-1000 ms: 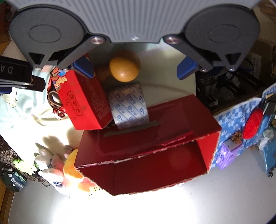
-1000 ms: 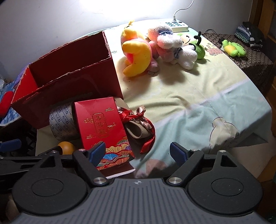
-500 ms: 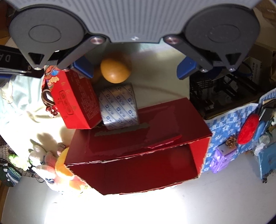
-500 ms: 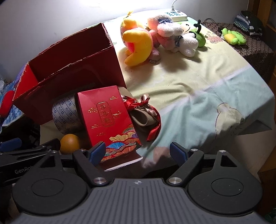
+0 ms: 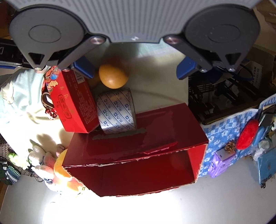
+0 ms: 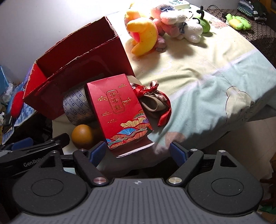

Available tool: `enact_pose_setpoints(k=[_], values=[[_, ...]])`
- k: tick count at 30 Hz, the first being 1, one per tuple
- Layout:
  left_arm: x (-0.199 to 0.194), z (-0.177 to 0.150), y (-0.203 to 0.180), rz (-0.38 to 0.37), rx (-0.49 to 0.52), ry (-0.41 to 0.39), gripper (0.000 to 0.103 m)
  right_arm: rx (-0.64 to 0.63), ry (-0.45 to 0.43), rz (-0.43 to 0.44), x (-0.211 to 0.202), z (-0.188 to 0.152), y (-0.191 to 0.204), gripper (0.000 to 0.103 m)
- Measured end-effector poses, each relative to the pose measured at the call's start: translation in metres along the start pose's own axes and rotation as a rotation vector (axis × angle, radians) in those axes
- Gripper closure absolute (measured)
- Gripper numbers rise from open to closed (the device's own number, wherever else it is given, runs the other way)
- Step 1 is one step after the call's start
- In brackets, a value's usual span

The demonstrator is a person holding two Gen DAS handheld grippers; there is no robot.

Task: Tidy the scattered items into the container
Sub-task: 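Reach the right gripper toward the red gift box beside the tape roll, then grasp the red gift box with the right gripper and lift it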

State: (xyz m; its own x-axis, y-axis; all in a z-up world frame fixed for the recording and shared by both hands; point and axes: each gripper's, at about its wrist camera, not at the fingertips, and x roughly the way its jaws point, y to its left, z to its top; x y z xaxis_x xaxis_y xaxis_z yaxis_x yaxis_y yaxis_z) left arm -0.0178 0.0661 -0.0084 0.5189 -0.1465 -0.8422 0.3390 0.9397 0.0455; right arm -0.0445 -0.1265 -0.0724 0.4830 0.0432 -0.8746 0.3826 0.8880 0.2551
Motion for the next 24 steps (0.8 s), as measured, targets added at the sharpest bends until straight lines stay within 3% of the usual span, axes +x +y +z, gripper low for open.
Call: enact_pose_setpoints(k=[7,12,18,24], values=[[0.003,-0.004,0.007,-0.059,-0.029,0.020,0.003,0.020,0.048,0.077,0.002,0.000,-0.003,0.021],[0.005,-0.008,0.014,-0.085,-0.046,0.025,0.002,0.050,-0.007,0.098,-0.006,0.008,-0.010,0.021],[0.006,-0.018,0.027,-0.237,-0.035,0.019,0.006,0.009,-0.035,0.110,-0.001,0.022,-0.019,0.020],[0.012,-0.021,0.016,-0.312,0.021,-0.006,0.012,-0.006,-0.021,0.197,0.019,0.032,-0.021,0.025]])
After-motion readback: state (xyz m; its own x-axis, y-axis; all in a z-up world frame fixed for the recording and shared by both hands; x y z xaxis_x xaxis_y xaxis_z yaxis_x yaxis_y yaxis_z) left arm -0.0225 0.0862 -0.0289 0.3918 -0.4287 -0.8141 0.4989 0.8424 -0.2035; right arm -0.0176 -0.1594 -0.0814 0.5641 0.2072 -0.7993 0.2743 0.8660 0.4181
